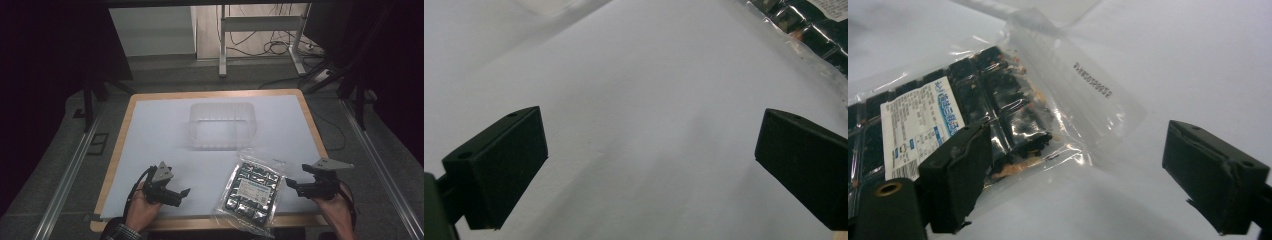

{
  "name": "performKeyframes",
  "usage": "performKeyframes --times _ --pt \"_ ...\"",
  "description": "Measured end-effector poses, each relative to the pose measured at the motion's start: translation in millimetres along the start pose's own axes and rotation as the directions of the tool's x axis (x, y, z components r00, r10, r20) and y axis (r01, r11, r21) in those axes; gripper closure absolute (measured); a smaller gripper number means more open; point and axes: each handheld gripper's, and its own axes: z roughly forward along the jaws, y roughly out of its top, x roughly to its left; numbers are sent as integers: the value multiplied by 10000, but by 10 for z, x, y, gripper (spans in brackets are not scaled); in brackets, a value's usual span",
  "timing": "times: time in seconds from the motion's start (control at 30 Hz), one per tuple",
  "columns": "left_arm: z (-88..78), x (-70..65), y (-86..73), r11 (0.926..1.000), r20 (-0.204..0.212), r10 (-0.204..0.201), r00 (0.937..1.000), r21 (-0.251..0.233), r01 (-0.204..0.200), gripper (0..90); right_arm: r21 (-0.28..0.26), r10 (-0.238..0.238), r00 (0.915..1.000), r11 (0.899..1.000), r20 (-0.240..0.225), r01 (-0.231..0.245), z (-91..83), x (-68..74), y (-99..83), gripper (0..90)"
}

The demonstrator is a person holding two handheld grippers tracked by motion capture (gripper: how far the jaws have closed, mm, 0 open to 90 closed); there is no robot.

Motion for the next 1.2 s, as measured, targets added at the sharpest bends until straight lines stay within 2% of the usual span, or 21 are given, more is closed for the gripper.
performKeyframes --times 0.1,0.17,0.2,0.27,0.6,0.97,1.2 --pt "-18 8 -3 9998 81 -3 10000 -220 5 2 -51 -126 9999 9999 -40 125 10 13 9 99" --pt "-41 4 -3 9987 4 -27 10000 -507 27 3 -126 -318 9995 9994 -56 317 17 30 20 87" --pt "-62 6 -3 9976 -177 73 9998 -681 -85 3 -106 -361 9993 9993 -47 360 20 34 23 85" --pt "-67 7 -6 9971 -260 60 9996 -756 -80 3 -92 -415 9991 9991 -81 414 31 36 24 80" --pt "-47 11 -15 9991 -404 49 9992 -419 -66 2 42 -770 9970 9970 -114 771 76 60 28 64" --pt "-33 9 -15 9996 -394 133 9991 -248 -142 3 -176 -932 9956 9955 -105 930 80 135 58 43" --pt "-30 4 -14 9997 -383 155 9991 -201 -163 3 -56 -1125 9920 9936 -578 1124 134 255 72 41"
